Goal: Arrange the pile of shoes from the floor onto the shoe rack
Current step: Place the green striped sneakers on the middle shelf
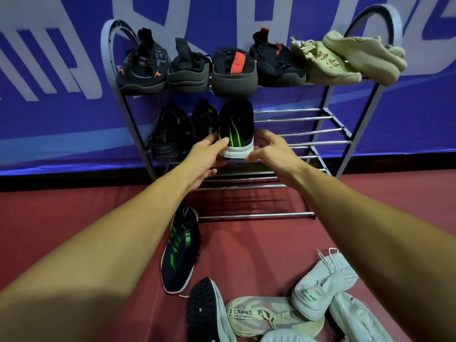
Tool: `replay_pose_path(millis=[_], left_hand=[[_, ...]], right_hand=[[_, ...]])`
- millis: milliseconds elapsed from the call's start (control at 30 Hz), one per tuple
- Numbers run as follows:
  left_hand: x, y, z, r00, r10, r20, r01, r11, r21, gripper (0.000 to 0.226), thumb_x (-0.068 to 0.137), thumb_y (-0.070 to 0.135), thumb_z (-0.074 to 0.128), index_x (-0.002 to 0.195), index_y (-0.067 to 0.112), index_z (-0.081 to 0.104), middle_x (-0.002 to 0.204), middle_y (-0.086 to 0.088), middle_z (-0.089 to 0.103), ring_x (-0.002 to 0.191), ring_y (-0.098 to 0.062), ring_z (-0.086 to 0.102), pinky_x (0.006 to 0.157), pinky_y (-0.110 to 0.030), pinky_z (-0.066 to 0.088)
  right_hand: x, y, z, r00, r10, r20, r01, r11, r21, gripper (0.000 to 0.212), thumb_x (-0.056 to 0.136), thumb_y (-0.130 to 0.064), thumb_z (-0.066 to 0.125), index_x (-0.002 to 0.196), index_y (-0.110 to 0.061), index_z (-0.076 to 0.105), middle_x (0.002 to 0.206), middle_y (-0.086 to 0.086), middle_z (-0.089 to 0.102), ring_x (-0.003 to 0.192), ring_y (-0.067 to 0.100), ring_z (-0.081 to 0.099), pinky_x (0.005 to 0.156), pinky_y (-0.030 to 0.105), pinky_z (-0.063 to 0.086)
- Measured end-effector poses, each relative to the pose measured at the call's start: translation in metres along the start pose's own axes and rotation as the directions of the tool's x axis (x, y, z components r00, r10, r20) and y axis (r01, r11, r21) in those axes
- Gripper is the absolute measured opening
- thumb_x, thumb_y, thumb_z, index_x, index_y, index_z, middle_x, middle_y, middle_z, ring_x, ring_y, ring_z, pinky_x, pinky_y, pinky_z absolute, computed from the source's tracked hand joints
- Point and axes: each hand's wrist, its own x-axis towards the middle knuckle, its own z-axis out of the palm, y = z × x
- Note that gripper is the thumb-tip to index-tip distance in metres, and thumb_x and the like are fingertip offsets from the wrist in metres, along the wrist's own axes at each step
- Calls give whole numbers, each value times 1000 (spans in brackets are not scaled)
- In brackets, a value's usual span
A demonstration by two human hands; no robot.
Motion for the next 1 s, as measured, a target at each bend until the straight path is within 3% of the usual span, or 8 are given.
replay_pose_path(millis=[167, 267, 367, 500, 600, 700, 900, 1000], left_hand=[[2, -3, 8, 999, -40, -15, 41, 992, 116, 47, 100, 45, 51, 145, 48, 37, 100, -5, 72, 61, -9, 56, 54, -20, 36], [4, -5, 10, 998, -54, -15, 55, 995, 79, 50, 99, 45, 52, 146, 50, 36, 95, -2, 70, 64, -8, 54, 56, -21, 38], [7, -4, 10, 998, -64, 16, 64, 997, 35, 52, 97, 39, 59, 145, 45, 41, 94, -1, 72, 68, -8, 55, 55, -19, 38], [11, -12, 15, 998, -67, -9, 67, 997, 30, 61, 94, 24, 65, 148, 39, 40, 99, -1, 73, 66, -5, 56, 51, -18, 38], [14, -16, 17, 997, -62, -43, 63, 998, 29, 63, 94, 22, 66, 149, 39, 39, 106, -3, 74, 69, -6, 57, 50, -18, 38], [14, -20, 14, 998, -36, -45, 39, 996, 86, 63, 93, 26, 66, 149, 39, 39, 104, -1, 74, 71, -7, 59, 49, -17, 40], [-1, -31, 3, 999, 7, -38, 2, 974, 227, 56, 91, 28, 65, 140, 46, 44, 90, 4, 74, 69, -7, 63, 56, -20, 43], [-9, -37, -1, 999, 13, -30, -4, 957, 290, 50, 92, 27, 65, 138, 39, 49, 94, 2, 75, 70, -8, 65, 58, -21, 43]], right_hand=[[-3, 8, 3, 999, 19, -42, -25, 988, -154, 75, 65, 13, 73, 135, -11, 60, 127, -3, 67, 117, 18, 64, 97, 28, 52], [-4, 9, 2, 996, 14, -85, -25, 991, -133, 74, 67, 13, 74, 136, -11, 60, 125, -1, 68, 115, 19, 66, 101, 33, 53], [-5, 4, -2, 992, -21, -127, 1, 988, -156, 65, 73, 12, 73, 134, -8, 60, 121, 1, 68, 112, 15, 65, 89, 20, 54], [-5, 6, -3, 981, -31, -191, -11, 977, -215, 49, 80, 5, 73, 127, -5, 65, 115, 2, 70, 108, 15, 65, 88, 16, 50], [-2, 13, -1, 975, 49, -218, -107, 959, -263, 39, 85, -12, 75, 123, -8, 68, 117, 6, 73, 111, 22, 67, 102, 35, 51], [-2, 17, -2, 973, 72, -219, -137, 944, -299, 36, 87, -22, 74, 121, -14, 69, 115, 7, 74, 111, 27, 68, 102, 44, 51], [-16, 19, 3, 977, 78, -197, -152, 907, -394, 45, 87, -30, 72, 128, -12, 65, 119, 11, 71, 112, 29, 66, 102, 43, 50], [-28, 19, 7, 983, 76, -164, -146, 870, -471, 45, 88, -33, 72, 126, -11, 64, 111, 8, 70, 110, 29, 65, 97, 38, 51]])
